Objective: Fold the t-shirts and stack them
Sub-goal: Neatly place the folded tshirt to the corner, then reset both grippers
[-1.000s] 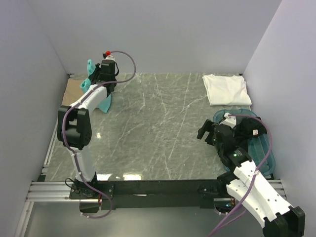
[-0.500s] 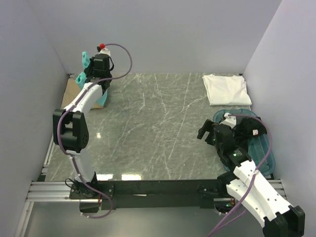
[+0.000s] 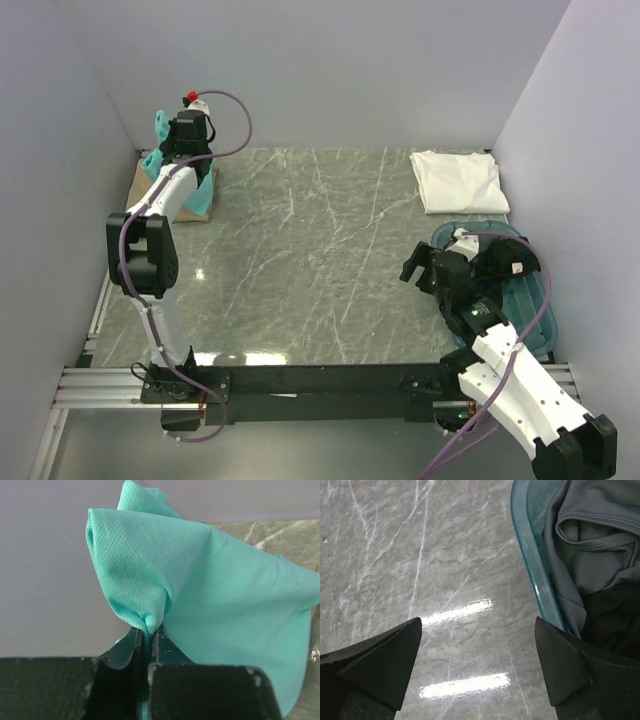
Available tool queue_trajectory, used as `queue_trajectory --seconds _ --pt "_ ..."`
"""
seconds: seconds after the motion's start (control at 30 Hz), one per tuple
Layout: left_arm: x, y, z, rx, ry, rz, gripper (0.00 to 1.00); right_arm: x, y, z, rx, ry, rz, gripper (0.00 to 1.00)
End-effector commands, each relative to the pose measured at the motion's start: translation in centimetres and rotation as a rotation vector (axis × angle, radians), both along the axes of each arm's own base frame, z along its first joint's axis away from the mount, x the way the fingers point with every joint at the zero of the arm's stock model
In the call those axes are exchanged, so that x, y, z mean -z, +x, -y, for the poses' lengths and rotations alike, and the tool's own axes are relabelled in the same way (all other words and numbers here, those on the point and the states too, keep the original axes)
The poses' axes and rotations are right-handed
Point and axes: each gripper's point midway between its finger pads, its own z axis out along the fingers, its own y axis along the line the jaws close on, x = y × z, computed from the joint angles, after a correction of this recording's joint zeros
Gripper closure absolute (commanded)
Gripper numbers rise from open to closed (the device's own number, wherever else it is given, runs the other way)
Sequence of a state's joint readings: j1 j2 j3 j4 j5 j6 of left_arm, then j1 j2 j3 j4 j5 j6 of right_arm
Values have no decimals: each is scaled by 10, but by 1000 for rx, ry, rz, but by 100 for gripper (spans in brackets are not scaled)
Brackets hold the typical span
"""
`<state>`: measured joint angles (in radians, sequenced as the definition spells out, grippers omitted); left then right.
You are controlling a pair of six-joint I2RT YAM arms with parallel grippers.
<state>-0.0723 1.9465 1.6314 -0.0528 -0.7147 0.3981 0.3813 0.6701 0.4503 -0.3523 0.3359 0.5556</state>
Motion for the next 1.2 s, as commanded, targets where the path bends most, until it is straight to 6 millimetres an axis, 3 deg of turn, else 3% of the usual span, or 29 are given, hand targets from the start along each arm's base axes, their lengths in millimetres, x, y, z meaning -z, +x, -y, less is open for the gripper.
queue_trajectory --seconds 0.0,0.1,0.17,0.2,0.23,0.27,0.3,0.33,0.37,0.6,0.73,0.77,0.97,1.03,1.1,1.13,1.17 --pt "-11 21 -7 15 -31 76 99 -11 7 8 42 -21 31 0" --pt "2 27 -19 -21 -29 60 99 -10 7 8 45 -20 21 0" --pt "16 30 -28 -53 -21 41 93 -11 7 8 50 -19 19 0" --pt "16 31 -35 -65 -31 52 79 -12 8 8 52 -20 15 0" --pt "21 33 -34 -63 -39 36 73 -13 8 8 55 -22 13 0" --pt "25 33 -53 -95 -63 42 63 -16 8 9 58 -19 13 0" --pt "29 34 -58 -102 -73 40 23 -16 7 8 57 -20 12 0" --pt "29 35 -60 -112 -81 46 5 -18 8 9 62 -19 15 0" --pt "34 34 -63 -122 -89 37 1 -20 7 10 68 -18 16 0" --pt "3 33 -56 -127 -189 124 1 -34 4 10 63 0 51 0" --pt "-18 27 -32 -44 -341 176 1 -35 2 10 61 4 50 0" --pt "-34 21 -26 -30 -385 218 1 -35 2 10 59 5 48 0" --pt "-85 -6 19 108 -649 373 1 -35 1 5 33 19 48 0" --pt "-93 -19 24 89 -723 399 1 -36 2 2 23 33 54 0" --pt "-82 -29 46 91 -827 368 1 -37 3 -1 17 47 61 0" --pt "-87 -41 52 84 -847 371 1 -37 3 -2 10 50 62 0" --pt "-61 -52 74 52 -887 332 1 -36 3 -5 -3 61 65 0"
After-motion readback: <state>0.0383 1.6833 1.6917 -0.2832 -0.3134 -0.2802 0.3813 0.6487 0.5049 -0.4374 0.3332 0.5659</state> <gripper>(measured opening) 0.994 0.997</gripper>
